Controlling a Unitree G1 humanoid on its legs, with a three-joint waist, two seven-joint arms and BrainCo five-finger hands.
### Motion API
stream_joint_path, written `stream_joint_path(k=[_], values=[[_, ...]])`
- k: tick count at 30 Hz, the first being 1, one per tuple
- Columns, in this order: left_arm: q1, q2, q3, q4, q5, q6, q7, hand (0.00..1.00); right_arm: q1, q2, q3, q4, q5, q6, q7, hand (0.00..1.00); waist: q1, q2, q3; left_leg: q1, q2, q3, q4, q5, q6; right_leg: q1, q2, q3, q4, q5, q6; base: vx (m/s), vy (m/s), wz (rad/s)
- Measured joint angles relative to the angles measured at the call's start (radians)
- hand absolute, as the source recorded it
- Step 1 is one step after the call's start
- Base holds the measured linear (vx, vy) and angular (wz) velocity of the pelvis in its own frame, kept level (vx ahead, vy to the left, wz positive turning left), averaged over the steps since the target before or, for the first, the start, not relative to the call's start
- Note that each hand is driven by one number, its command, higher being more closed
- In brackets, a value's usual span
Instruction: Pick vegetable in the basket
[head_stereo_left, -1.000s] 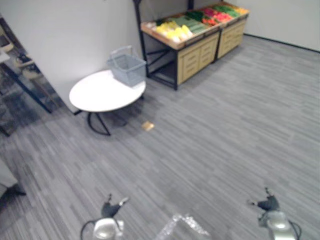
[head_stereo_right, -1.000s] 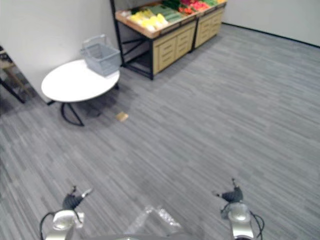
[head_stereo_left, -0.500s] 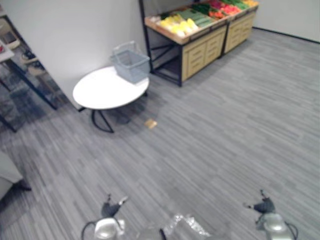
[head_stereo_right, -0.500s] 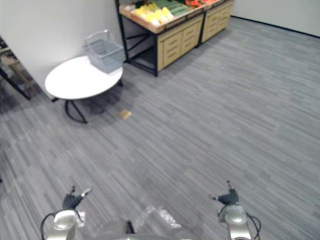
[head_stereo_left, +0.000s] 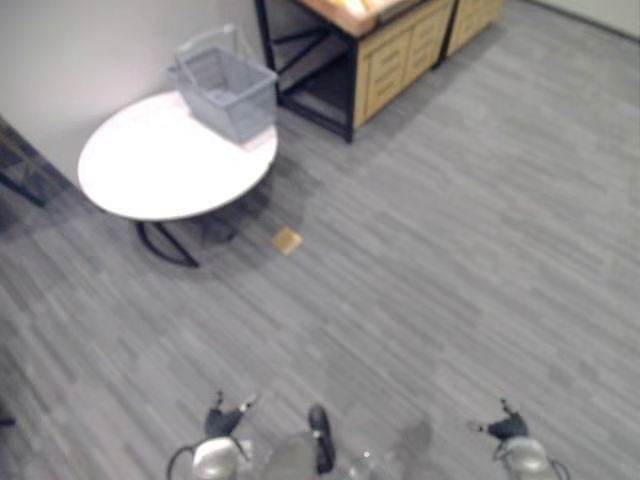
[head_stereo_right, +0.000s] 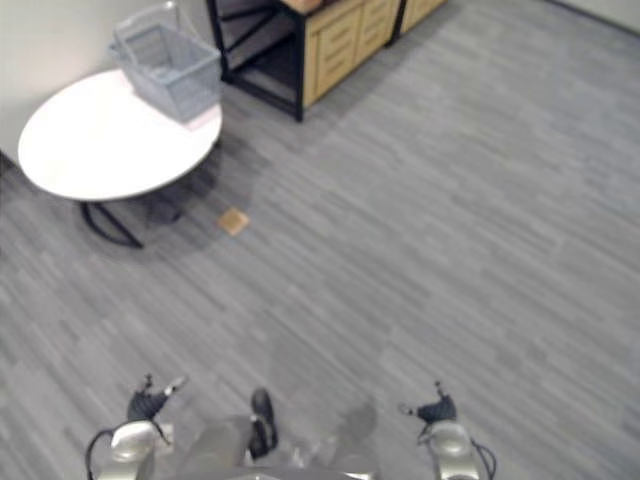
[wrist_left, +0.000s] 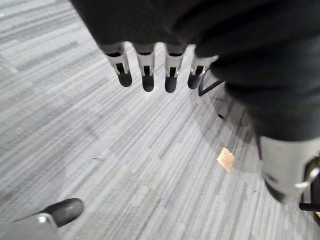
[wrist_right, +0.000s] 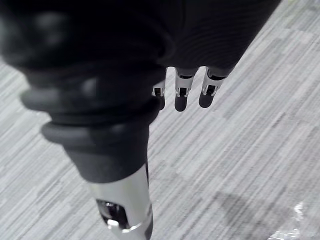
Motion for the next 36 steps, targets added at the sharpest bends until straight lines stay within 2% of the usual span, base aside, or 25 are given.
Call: stream_joint_path(k=[3, 4, 7, 8, 9, 11, 12, 13, 14, 16, 17, 19, 20, 21, 23, 24, 26, 28, 29, 30, 31, 33, 34, 35, 36], values=[[-0.012, 0.007, -0.022, 0.0, 0.0, -0.001, 0.0, 0.0, 0.012, 0.0, 0.01, -0.039, 0.0, 0.0, -0.006, 0.0, -0.039, 0.025, 0.005, 0.153, 0.002, -0.08, -0.079, -0.012, -0.001, -0.158, 0.006, -0.093, 0.146, -0.075, -0.114, 0.51, 0.104, 0.76], [-0.017, 0.011, -0.024, 0.0, 0.0, -0.001, 0.0, 0.0, 0.018, 0.001, 0.01, -0.05, 0.0, -0.001, -0.007, 0.0, -0.045, 0.025, 0.005, 0.169, 0.002, -0.099, -0.088, -0.012, -0.001, -0.188, 0.01, -0.102, 0.122, -0.092, -0.117, 0.61, -0.018, 0.9], [-0.06, 0.019, -0.04, 0.003, 0.001, -0.001, 0.0, 0.0, 0.021, 0.001, 0.007, -0.074, 0.001, -0.001, -0.008, 0.0, -0.069, 0.041, 0.016, 0.238, 0.03, -0.199, -0.109, -0.013, -0.002, -0.25, 0.074, -0.11, -0.253, -0.136, -0.145, 0.48, -0.134, 1.04], [-0.075, 0.021, -0.048, 0.003, 0.002, -0.001, 0.0, 0.0, 0.021, 0.001, 0.006, -0.084, 0.001, -0.001, -0.011, 0.0, -0.074, 0.049, 0.019, 0.251, 0.044, -0.227, -0.111, -0.018, -0.009, -0.252, 0.09, -0.108, -0.487, -0.116, -0.128, 0.55, -0.301, 1.15], [-0.093, 0.024, -0.054, 0.003, 0.003, -0.003, 0.001, 0.0, 0.019, 0.001, -0.009, -0.085, 0.001, -0.001, -0.013, 0.0, -0.074, 0.049, 0.019, 0.261, 0.057, -0.243, -0.112, -0.043, -0.048, -0.254, 0.089, -0.109, -0.724, -0.063, -0.124, 0.56, -0.326, 1.13], [-0.102, 0.027, -0.056, 0.004, 0.009, -0.003, 0.002, 0.0, 0.012, -0.002, -0.014, -0.086, 0.0, 0.002, -0.022, 0.0, -0.072, 0.039, 0.022, 0.298, 0.068, -0.261, -0.129, -0.102, -0.097, -0.255, 0.071, -0.11, -0.908, -0.004, -0.118, 0.41, -0.289, 0.83], [-0.099, 0.029, -0.054, 0.013, 0.01, -0.003, 0.004, 0.0, 0.006, -0.003, -0.014, -0.087, 0.0, 0.004, -0.026, 0.0, -0.072, 0.024, 0.025, 0.331, 0.07, -0.274, -0.142, -0.142, -0.126, -0.257, 0.058, -0.106, -0.921, 0.022, -0.106, 0.52, -0.418, 0.71], [-0.099, 0.019, -0.061, 0.05, 0.011, 0.0, 0.001, 0.0, -0.005, -0.017, -0.014, -0.092, -0.004, 0.015, -0.027, 0.0, -0.073, 0.045, 0.032, 0.375, 0.103, -0.29, -0.138, -0.175, -0.147, -0.264, 0.071, -0.112, -0.82, 0.1, -0.052, 0.61, -0.502, 0.53], [-0.092, 0.01, -0.069, 0.063, 0.018, 0.0, -0.006, 0.0, -0.011, -0.024, -0.013, -0.126, -0.016, 0.019, -0.027, 0.0, -0.07, 0.079, 0.02, 0.371, 0.139, -0.297, -0.105, -0.198, -0.14, -0.303, 0.097, -0.116, -0.718, 0.097, -0.057, 0.5, -0.411, 0.33], [-0.086, 0.001, -0.068, 0.08, 0.019, 0.0, -0.012, 0.0, -0.046, -0.028, -0.013, -0.168, -0.045, 0.024, -0.025, 0.0, -0.066, 0.113, 0.026, 0.336, 0.182, -0.312, 0.003, -0.189, -0.159, -0.319, 0.121, -0.143, -0.62, 0.033, -0.119, 0.45, -0.407, 0.2], [-0.084, -0.007, -0.069, 0.079, 0.019, -0.001, -0.013, 0.0, -0.063, -0.03, -0.01, -0.203, -0.066, 0.028, -0.024, 0.0, -0.068, 0.125, 0.025, 0.263, 0.205, -0.314, 0.17, -0.152, -0.22, -0.299, 0.126, -0.168, -0.606, -0.001, -0.14, 0.47, -0.456, 0.28], [-0.07, -0.028, -0.069, 0.061, 0.018, -0.001, -0.013, 0.0, -0.065, -0.051, 0.007, -0.25, -0.08, 0.029, -0.024, 0.0, -0.06, 0.145, 0.039, 0.153, 0.252, -0.314, 0.461, -0.003, -0.27, -0.202, 0.15, -0.194, -0.637, -0.038, -0.161, 0.37, -0.31, 0.22], [-0.045, -0.04, -0.069, 0.039, 0.018, -0.002, -0.013, 0.0, -0.065, -0.08, 0.04, -0.275, -0.081, 0.028, -0.026, 0.0, -0.047, 0.148, 0.054, 0.098, 0.298, -0.287, 0.631, 0.068, -0.255, -0.117, 0.176, -0.196, -0.689, -0.047, -0.167, 0.29, -0.171, 0.0], [-0.036, -0.043, -0.069, 0.029, 0.017, -0.003, -0.013, 0.0, -0.068, -0.089, 0.048, -0.286, -0.081, 0.028, -0.027, 0.0, -0.037, 0.153, 0.058, 0.07, 0.318, -0.263, 0.698, 0.056, -0.241, -0.081, 0.184, -0.197, -0.712, -0.048, -0.169, 0.43, -0.221, -0.1], [-0.007, -0.046, -0.066, -0.006, 0.017, -0.009, -0.011, 0.0, -0.095, -0.125, 0.071, -0.318, -0.086, 0.026, -0.035, 0.0, -0.012, 0.151, 0.059, -0.048, 0.335, -0.143, 0.788, -0.005, -0.172, 0.04, 0.187, -0.2, -0.82, -0.05, -0.173, 0.4, -0.17, 0.0], [-0.001, -0.046, -0.063, -0.013, 0.017, -0.016, -0.01, 0.0, -0.11, -0.133, 0.076, -0.318, -0.088, 0.027, -0.035, 0.0, -0.01, 0.151, 0.059, -0.077, 0.329, -0.122, 0.766, -0.022, -0.173, 0.06, 0.186, -0.202, -0.843, -0.049, -0.173, 0.25, -0.061, 0.08], [0.015, -0.045, -0.053, -0.043, 0.017, -0.023, -0.009, 0.0, -0.16, -0.164, 0.088, -0.319, -0.104, 0.026, -0.034, 0.0, 0.008, 0.149, 0.06, -0.136, 0.274, -0.053, 0.547, -0.053, -0.179, 0.099, 0.169, -0.227, -0.892, -0.049, -0.173, 0.25, 0.017, 0.0], [0.025, -0.044, -0.039, -0.045, 0.018, -0.023, -0.009, 0.0, -0.185, -0.2, 0.106, -0.32, -0.109, 0.023, -0.033, 0.0, 0.014, 0.151, 0.058, -0.151, 0.229, 0.006, 0.276, -0.03, -0.164, 0.139, 0.168, -0.247, -0.932, -0.049, -0.172, 0.3, 0.084, 0.15], [0.026, -0.044, -0.033, -0.045, 0.017, -0.023, -0.009, 0.0, -0.197, -0.226, 0.106, -0.32, -0.109, 0.021, -0.033, 0.0, 0.013, 0.153, 0.058, -0.132, 0.204, 0.068, 0.073, 0.027, -0.16, 0.17, 0.171, -0.271, -0.961, -0.052, -0.166, 0.38, 0.139, 0.32], [0.026, -0.043, -0.03, -0.044, 0.017, -0.023, -0.009, 0.0, -0.21, -0.253, 0.106, -0.318, -0.109, 0.022, -0.034, 0.0, 0.017, 0.156, 0.056, -0.12, 0.195, 0.116, -0.038, 0.098, -0.12, 0.198, 0.178, -0.278, -0.975, -0.066, -0.147, 0.51, 0.196, 0.19], [0.028, -0.041, -0.026, -0.044, 0.018, -0.023, -0.009, 0.0, -0.218, -0.257, 0.106, -0.317, -0.109, 0.022, -0.036, 0.0, 0.028, 0.156, 0.05, -0.107, 0.191, 0.138, -0.047, 0.116, -0.101, 0.209, 0.171, -0.273, -0.975, -0.075, -0.14, 0.55, 0.21, 0.1], [0.037, -0.048, -0.023, -0.036, 0.018, -0.021, -0.011, 0.0, -0.251, -0.274, 0.105, -0.32, -0.109, 0.021, -0.056, 0.0, 0.038, 0.094, 0.041, -0.08, 0.138, 0.159, -0.035, 0.121, -0.069, 0.199, 0.099, -0.275, -0.877, -0.155, -0.088, 0.52, 0.182, 0.11], [0.04, -0.05, -0.023, -0.036, 0.018, -0.02, -0.011, 0.0, -0.26, -0.273, 0.105, -0.321, -0.112, 0.021, -0.056, 0.0, 0.039, 0.076, 0.041, -0.064, 0.117, 0.159, -0.037, 0.111, -0.05, 0.196, 0.075, -0.274, -0.831, -0.174, -0.075, 0.48, 0.152, 0.18], [0.046, -0.052, -0.033, -0.033, 0.018, -0.018, -0.011, 0.0, -0.276, -0.268, 0.106, -0.32, -0.12, 0.022, -0.056, 0.0, 0.039, 0.062, 0.042, -0.026, 0.088, 0.158, -0.039, 0.091, -0.026, 0.156, 0.03, -0.265, -0.666, -0.193, -0.061, 0.48, 0.158, 0.19], [0.05, -0.049, -0.037, -0.033, 0.018, -0.018, -0.011, 0.0, -0.295, -0.259, 0.11, -0.32, -0.12, 0.023, -0.057, 0.0, 0.04, 0.055, 0.042, 0.025, 0.064, 0.154, -0.041, 0.075, -0.017, 0.074, -0.017, -0.231, -0.408, -0.164, -0.034, 0.48, 0.153, 0.26]])
